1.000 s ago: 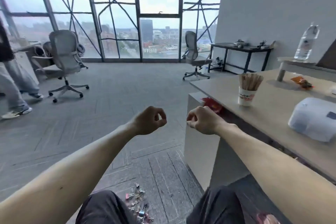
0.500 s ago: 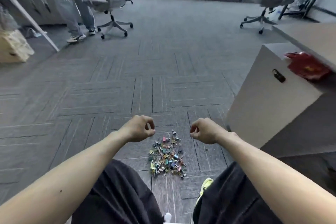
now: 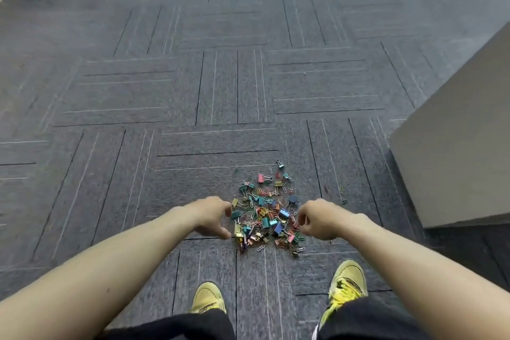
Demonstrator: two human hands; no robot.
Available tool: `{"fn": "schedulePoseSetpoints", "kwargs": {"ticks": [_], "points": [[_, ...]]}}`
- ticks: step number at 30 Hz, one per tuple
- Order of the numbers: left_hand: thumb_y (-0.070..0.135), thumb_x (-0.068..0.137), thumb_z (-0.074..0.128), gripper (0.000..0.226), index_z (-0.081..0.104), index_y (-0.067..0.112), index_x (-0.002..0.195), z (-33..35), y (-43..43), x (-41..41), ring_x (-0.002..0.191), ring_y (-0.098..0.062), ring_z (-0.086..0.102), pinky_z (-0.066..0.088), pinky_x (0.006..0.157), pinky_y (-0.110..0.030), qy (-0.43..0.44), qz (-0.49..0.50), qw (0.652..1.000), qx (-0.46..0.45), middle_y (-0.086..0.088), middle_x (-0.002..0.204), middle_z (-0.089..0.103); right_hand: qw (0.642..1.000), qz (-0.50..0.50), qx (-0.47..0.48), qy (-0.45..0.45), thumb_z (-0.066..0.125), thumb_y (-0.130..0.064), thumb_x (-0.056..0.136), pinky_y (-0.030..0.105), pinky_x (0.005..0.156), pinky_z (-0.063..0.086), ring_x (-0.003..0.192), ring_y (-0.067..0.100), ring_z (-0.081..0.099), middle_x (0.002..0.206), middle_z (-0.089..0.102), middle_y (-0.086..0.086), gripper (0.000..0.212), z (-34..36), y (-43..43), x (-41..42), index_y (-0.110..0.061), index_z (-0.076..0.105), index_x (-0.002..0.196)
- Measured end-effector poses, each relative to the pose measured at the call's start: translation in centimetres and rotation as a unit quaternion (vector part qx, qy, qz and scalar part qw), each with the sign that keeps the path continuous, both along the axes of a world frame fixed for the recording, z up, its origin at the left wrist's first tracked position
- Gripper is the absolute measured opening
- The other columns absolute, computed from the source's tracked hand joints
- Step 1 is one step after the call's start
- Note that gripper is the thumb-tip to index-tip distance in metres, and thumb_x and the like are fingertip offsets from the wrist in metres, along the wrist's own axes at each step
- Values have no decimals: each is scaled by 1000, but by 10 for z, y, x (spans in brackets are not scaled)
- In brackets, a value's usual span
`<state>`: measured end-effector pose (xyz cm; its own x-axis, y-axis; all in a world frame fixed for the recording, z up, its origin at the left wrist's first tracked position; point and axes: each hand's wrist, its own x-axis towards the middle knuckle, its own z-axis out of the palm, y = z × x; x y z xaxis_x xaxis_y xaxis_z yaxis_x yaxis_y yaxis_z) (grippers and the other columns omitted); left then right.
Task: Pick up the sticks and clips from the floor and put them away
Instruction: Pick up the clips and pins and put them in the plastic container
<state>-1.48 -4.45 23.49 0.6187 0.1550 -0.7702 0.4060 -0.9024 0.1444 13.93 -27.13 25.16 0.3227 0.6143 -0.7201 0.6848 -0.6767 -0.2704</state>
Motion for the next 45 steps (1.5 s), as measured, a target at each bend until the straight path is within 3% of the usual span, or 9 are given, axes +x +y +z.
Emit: {"fn": "schedulePoseSetpoints", "kwargs": {"ticks": [8, 13, 16, 22, 27, 32, 37, 41, 45], "points": [[55, 88, 62, 81, 27, 19, 152, -121, 51, 66, 140, -26, 36, 34, 114, -42, 20, 1, 1000, 6, -7, 155, 31, 999, 31, -20, -15, 55, -20, 92, 37, 89, 51, 110, 29, 59, 122, 62, 12, 34, -123, 53, 70, -7, 59, 123], [62, 77, 70, 108, 5, 26, 156, -183, 72, 92, 149, -31, 18, 28, 118, -46, 39, -26, 999, 16, -7, 165, -2, 999, -1, -33, 4, 60, -15, 89, 41, 88, 49, 110, 38, 56, 138, 36, 16, 60, -193, 61, 90, -14, 31, 142], [69, 74, 67, 113, 1, 29, 157, -213, 80, 102, 151, -29, 6, 24, 119, -49, -3, 14, 1000, 19, -2, 164, -13, 999, -23, -32, -4, 67, -28, 88, 48, 95, 49, 117, 42, 51, 149, 23, 18, 74, -227, 60, 93, -21, 21, 145], [51, 93, 55, 87, 1, 26, 157, -252, 84, 115, 152, -22, 1, 19, 120, -50, -94, 164, 982, 24, 1, 164, -13, 997, -64, 16, -46, 59, -41, 94, 51, 117, 26, 147, 39, 15, 164, -1, 10, 90, -269, 59, 103, -19, -3, 157], [47, 96, 51, 82, 2, 24, 158, -272, 72, 107, 152, -18, -5, 16, 121, -50, -99, 147, 984, -16, 4, 164, -15, 994, -81, 64, -44, 59, -41, 93, 53, 120, 20, 151, 32, 4, 166, -6, 3, 93, -286, 78, 115, -22, -5, 157], [44, 97, 49, 80, 0, 24, 157, -272, 37, 86, 150, -11, -7, 2, 124, -42, -147, 36, 987, -57, 8, 163, -12, 998, -6, 50, -45, 54, -46, 95, 57, 119, 20, 152, 31, -2, 166, -9, -1, 90, -291, 90, 99, -25, -8, 157], [26, 90, 57, 90, -4, 29, 157, -273, 26, 113, 150, -10, 1, 11, 122, -38, -218, 115, 964, -101, 13, 163, -9, 992, 42, 109, -36, 54, -34, 95, 48, 123, 14, 152, 29, -2, 166, -3, 4, 86, -291, 96, 85, -18, -2, 158], [26, 93, 50, 73, 14, 22, 157, -274, 20, 132, 151, -14, 0, 9, 123, -45, -164, 41, 982, -88, 7, 165, 1, 991, 48, 118, -38, 45, -25, 96, 43, 124, 8, 152, 30, -1, 165, 1, 12, 76, -292, 87, 76, -8, 2, 157], [23, 94, 47, 65, 25, 22, 155, -270, 9, 107, 151, -11, 6, 7, 124, -36, -172, 2, 979, -113, 8, 164, 13, 982, 87, 162, -29, 40, -21, 99, 23, 111, -23, 152, 25, -2, 165, 3, 14, 71, -284, 60, 49, -2, 2, 156]]}}
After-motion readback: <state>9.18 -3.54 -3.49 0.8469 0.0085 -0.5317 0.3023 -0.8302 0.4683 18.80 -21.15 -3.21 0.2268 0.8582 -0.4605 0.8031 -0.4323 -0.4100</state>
